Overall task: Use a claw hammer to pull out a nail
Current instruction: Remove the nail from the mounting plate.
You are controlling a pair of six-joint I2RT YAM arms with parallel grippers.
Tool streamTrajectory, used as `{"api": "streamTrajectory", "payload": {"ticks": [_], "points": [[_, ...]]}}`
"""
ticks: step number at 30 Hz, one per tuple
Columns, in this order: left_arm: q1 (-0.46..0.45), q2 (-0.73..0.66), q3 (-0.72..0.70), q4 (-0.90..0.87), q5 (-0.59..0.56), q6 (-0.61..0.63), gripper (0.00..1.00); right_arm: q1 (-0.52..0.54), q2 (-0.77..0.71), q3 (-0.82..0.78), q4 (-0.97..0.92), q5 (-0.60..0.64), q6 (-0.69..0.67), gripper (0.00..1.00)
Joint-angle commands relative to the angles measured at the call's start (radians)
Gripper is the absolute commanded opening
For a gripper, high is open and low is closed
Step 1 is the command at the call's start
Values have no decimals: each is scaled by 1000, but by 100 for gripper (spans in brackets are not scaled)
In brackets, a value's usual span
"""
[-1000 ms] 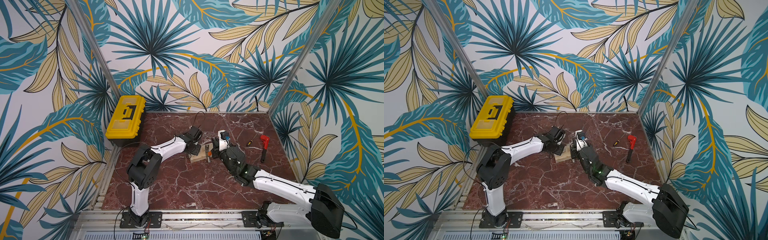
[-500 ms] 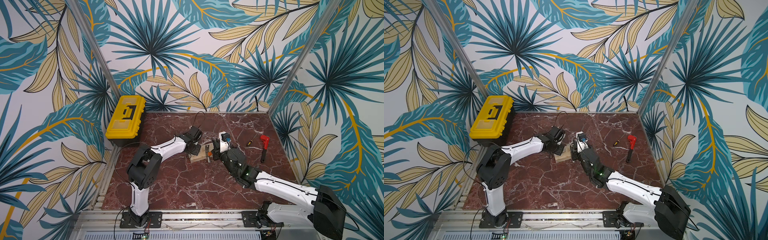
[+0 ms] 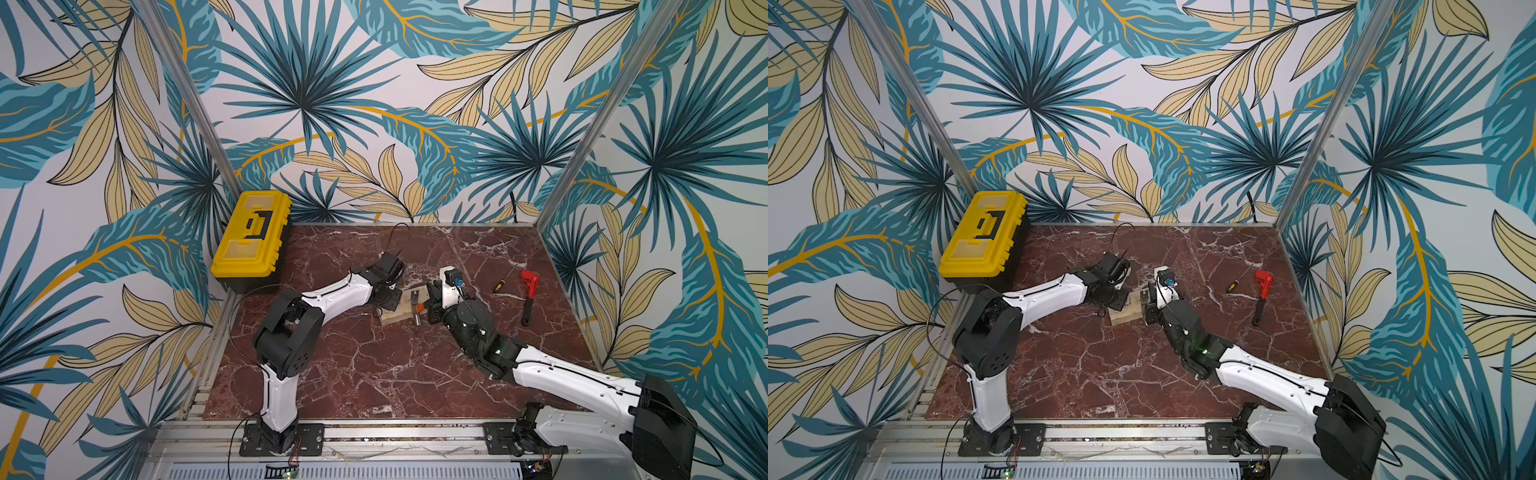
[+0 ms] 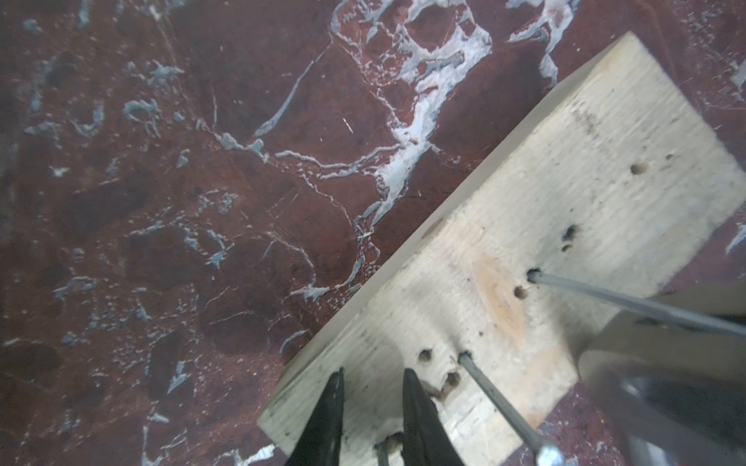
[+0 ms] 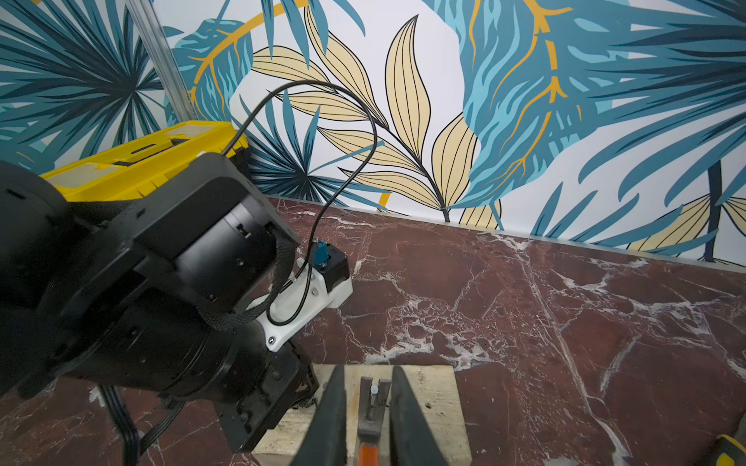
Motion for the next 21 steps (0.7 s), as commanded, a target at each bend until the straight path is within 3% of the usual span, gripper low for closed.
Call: {"api": "streamTrajectory", "payload": {"ticks": [1,21], "points": [[0,167,-97,-126,34,-13,26,10,-1,-42,-112,-8,9,0],[0,180,-101,-126,36,-15,26,11,-70,-52,-80,5,6,0]]}}
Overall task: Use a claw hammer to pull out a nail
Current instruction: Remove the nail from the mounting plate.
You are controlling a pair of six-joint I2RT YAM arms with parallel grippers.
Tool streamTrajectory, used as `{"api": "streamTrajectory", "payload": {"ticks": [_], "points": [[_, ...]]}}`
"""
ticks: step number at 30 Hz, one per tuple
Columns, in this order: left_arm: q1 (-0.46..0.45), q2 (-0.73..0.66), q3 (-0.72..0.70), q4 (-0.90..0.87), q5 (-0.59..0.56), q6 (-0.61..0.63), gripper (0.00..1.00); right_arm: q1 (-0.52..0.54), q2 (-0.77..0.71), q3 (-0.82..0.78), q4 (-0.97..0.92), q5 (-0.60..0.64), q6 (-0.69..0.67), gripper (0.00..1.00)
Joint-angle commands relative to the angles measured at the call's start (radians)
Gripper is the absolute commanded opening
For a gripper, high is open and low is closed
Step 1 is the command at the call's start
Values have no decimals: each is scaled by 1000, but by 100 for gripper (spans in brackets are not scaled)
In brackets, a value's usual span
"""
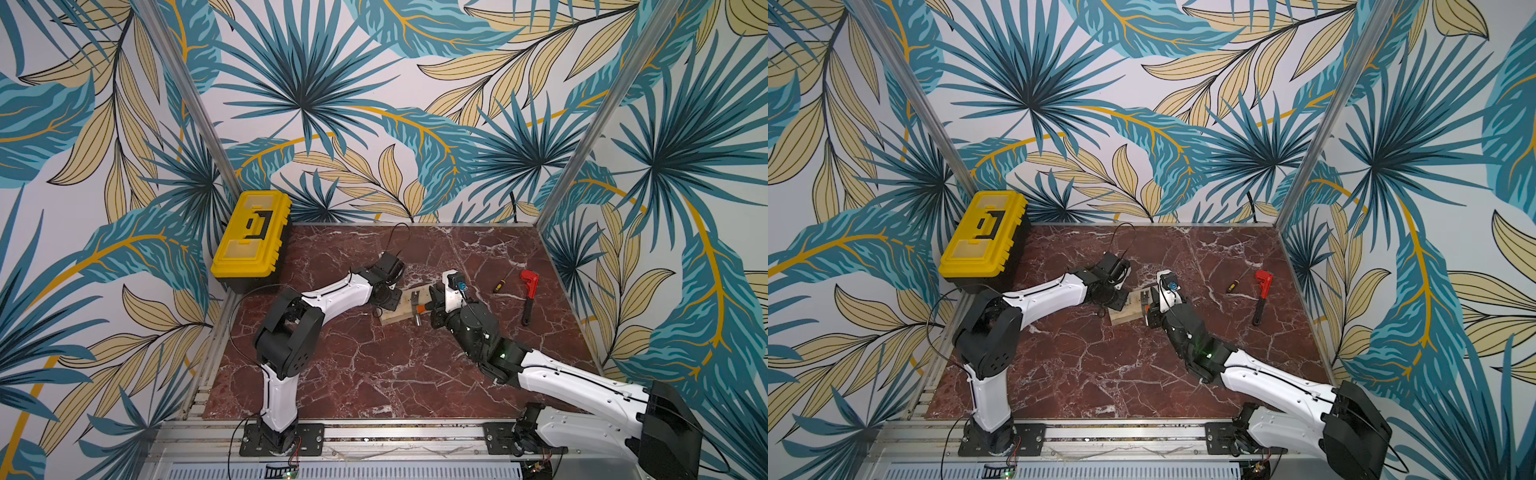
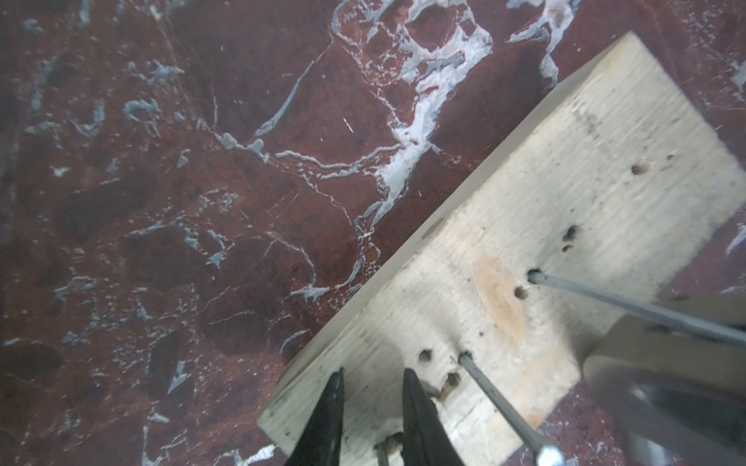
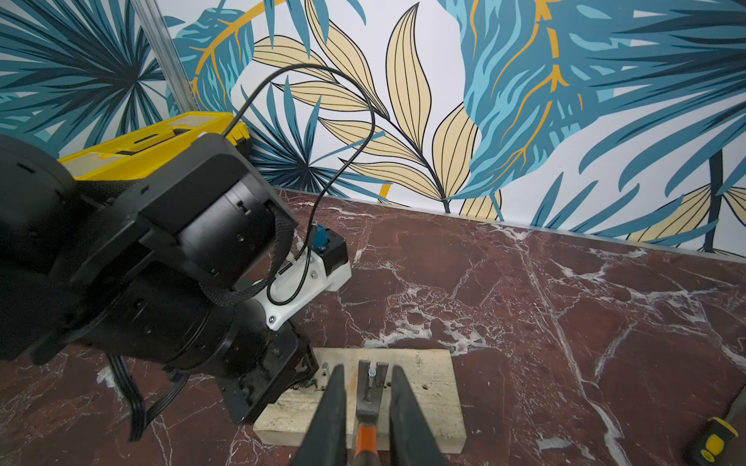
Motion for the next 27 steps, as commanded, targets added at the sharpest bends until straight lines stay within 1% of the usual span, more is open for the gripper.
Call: {"api": "streamTrajectory", "payload": {"ticks": [1,27], "points": [[0,178,-102,-126,34,-14,26,7,-22,-21,-49,12,-5,0],[0,174,-105,-126,33,-19,26,12,-130,4,-89,35,-25,0]]}}
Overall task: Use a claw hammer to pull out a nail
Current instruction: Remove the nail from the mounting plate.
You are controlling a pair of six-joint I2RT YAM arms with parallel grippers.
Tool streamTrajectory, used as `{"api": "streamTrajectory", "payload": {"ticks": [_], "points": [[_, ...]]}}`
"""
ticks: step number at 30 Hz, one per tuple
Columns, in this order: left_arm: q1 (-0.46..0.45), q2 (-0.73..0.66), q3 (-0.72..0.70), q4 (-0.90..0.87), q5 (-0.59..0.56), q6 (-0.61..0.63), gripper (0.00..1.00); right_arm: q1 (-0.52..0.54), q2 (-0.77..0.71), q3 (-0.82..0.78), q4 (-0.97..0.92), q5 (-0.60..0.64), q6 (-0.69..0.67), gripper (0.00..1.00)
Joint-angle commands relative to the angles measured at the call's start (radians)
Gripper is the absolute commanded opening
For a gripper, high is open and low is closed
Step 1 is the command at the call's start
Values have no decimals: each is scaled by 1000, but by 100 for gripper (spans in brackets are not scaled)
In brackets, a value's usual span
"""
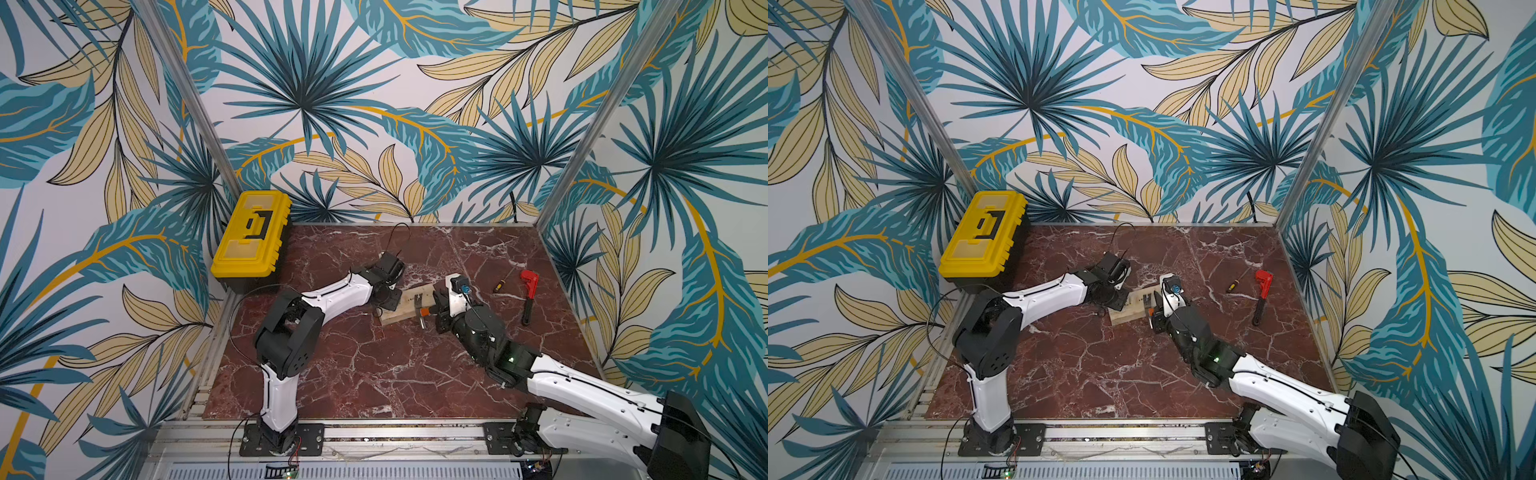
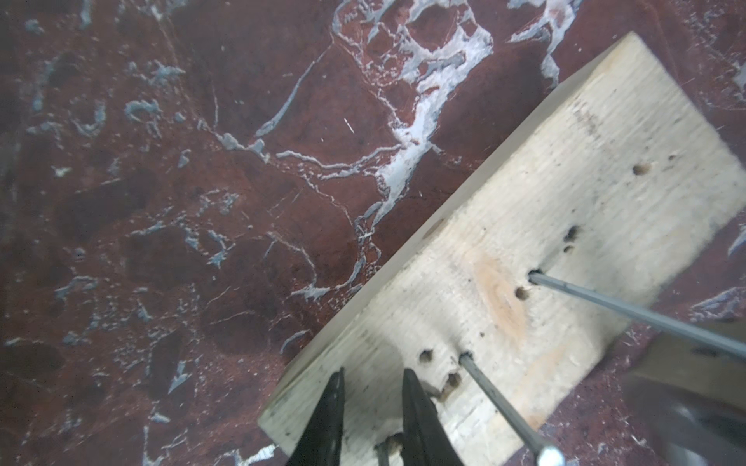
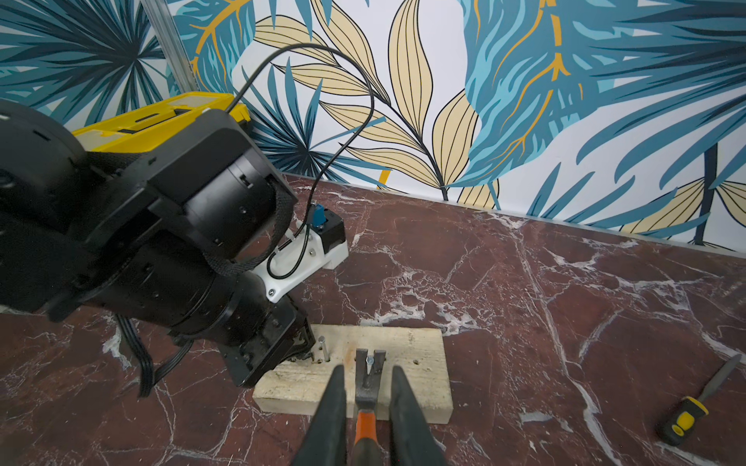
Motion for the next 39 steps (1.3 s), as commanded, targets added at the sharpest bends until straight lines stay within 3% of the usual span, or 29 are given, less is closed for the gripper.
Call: {"api": "streamTrajectory", "payload": {"ticks": [1,13,32,39], "points": [[1,169,-105,-126,35,-19,26,5,-51,10,22,40,-21,0],[1,86,-70,-135,31,-22,29,6,-151,34,-69,41,-16,0],[1,-190,57,-141,14,20,40,6,-237,186,-434,-10,73,0],[-16,-313,20,-139,37,27,41,5,-239,253,-573,-49,127,0]]}}
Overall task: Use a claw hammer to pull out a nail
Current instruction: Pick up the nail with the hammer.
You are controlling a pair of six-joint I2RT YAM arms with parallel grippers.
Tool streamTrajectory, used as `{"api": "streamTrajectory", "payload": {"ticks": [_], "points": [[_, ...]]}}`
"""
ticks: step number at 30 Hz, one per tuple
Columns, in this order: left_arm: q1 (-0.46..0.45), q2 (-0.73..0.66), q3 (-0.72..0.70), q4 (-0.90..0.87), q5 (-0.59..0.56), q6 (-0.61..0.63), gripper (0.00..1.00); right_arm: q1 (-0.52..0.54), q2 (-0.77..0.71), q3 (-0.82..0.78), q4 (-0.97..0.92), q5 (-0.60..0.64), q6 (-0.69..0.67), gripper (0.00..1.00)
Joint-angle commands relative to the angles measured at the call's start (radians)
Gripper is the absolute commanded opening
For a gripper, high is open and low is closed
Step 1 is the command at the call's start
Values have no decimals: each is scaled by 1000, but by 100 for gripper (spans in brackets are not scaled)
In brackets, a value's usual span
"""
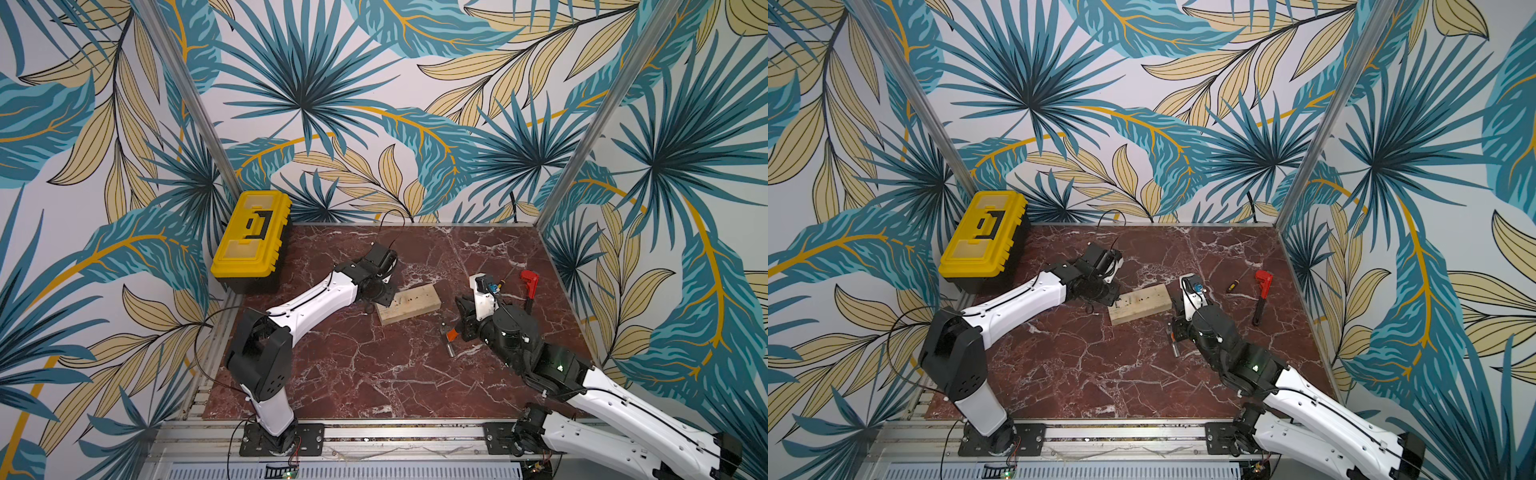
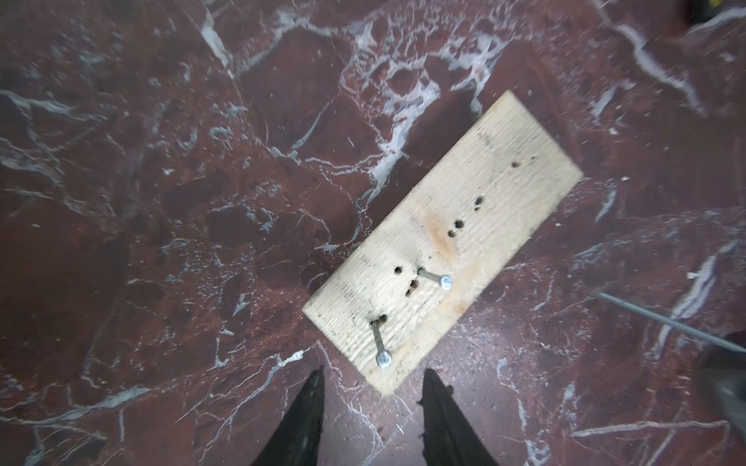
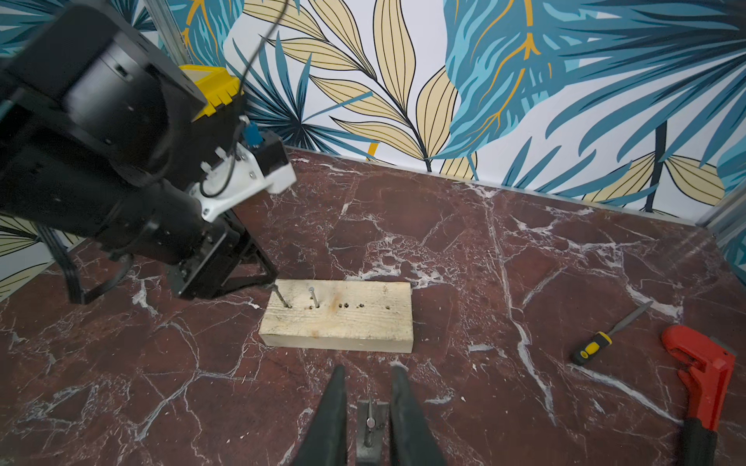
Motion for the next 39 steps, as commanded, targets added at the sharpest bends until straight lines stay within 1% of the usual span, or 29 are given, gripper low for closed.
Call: {"api": "streamTrajectory", "payload": {"ticks": [1,3,6,13,19,21,26,28,30,32,39], "points": [[-19,-69,-12,-9,18,20,41,5,-16,66,-24,-25,59,0],[-40,-108,-42,5,24,30,41,5,-10,82,-47,-33,82,0],[-72,-186,-127,69,41,37,42,5,-1,108,-73,-49,114,0],[-129,-363,-391,332,118,64,45,-2,27,203,-179,-106,184,0],[-167,-412,-536,504,150,134,46,-12,49,269,-246,-155,236,0],[-183,-412,-562,538,158,155,46,-20,43,276,-254,-173,254,0],[-250,-403,-599,600,159,255,46,-43,37,299,-270,-230,291,0],[-260,-397,-605,614,184,270,46,-43,45,314,-279,-242,303,0],[-274,-391,-607,615,184,293,46,-43,46,321,-277,-261,315,0],[-285,-382,-608,614,193,310,46,-79,43,325,-270,-282,329,0],[-300,-350,-619,617,197,338,46,-123,42,353,-290,-330,352,0]]}}
